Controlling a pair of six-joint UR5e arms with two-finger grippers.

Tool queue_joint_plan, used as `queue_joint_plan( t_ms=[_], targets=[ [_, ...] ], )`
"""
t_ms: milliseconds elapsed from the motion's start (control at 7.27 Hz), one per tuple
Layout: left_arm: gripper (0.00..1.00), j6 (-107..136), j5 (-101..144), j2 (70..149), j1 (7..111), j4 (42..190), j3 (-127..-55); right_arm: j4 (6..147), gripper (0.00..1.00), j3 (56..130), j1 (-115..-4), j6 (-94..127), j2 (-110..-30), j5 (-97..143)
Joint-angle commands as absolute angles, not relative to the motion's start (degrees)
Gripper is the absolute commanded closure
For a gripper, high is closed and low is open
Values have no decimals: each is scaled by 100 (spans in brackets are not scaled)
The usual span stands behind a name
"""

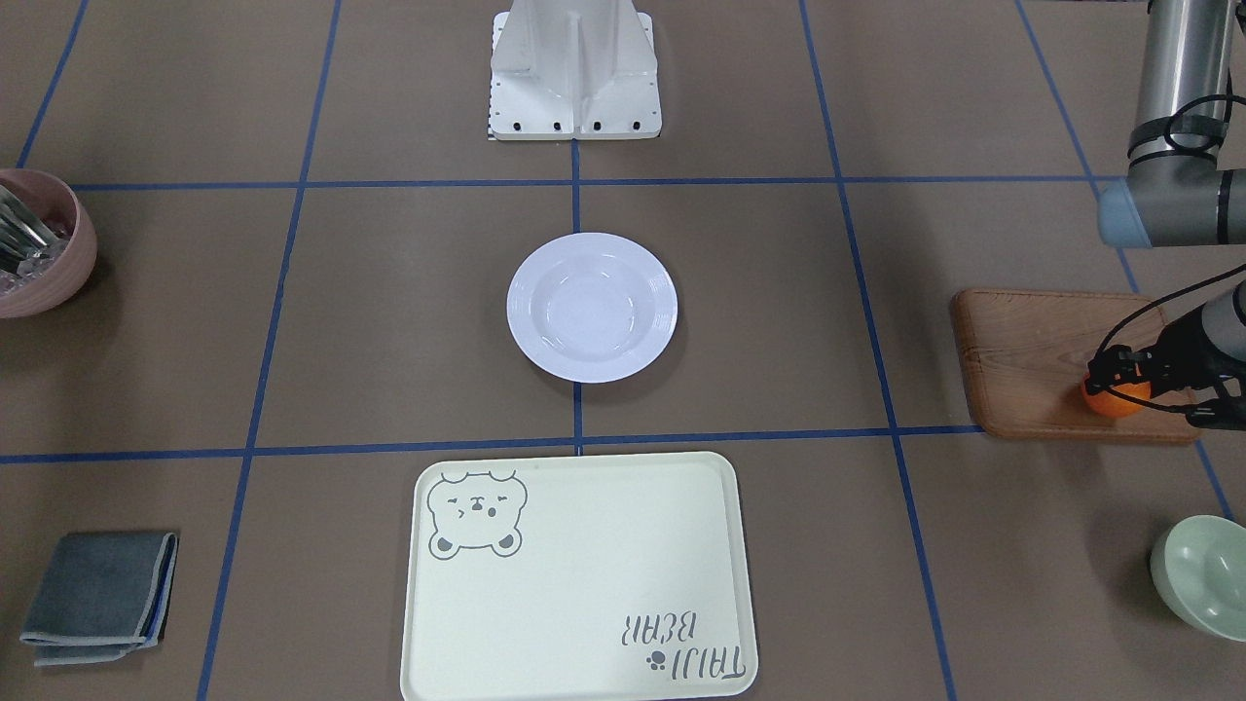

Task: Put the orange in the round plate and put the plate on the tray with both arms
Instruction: 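Lower the left gripper onto the orange on the wooden board and grasp it, then carry the orange with the left gripper over the white plate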

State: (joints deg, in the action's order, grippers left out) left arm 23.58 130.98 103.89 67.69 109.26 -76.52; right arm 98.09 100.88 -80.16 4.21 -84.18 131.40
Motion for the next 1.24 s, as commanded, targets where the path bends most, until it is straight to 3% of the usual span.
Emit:
queue_joint_plan(
  t_ms=[0, 413, 688, 1101],
  targets=[
    [100, 2915, 13263, 10738, 6768, 9772, -8642, 9782, 0, 10090, -8007, 413, -8411, 13140],
    [100, 5301, 13210, 11668, 5883, 9072, -9597, 9773, 0, 10099, -7989, 404, -8359, 13122],
    [100, 6841, 12494, 12766, 4865, 8563, -9580, 9484, 0, 10081, -7954, 422, -8367, 13113],
    [100, 7574, 11534, 13411, 3721, 8350, -9405, 9475, 0, 10081, -7866, 413, -8367, 13113]
  ],
)
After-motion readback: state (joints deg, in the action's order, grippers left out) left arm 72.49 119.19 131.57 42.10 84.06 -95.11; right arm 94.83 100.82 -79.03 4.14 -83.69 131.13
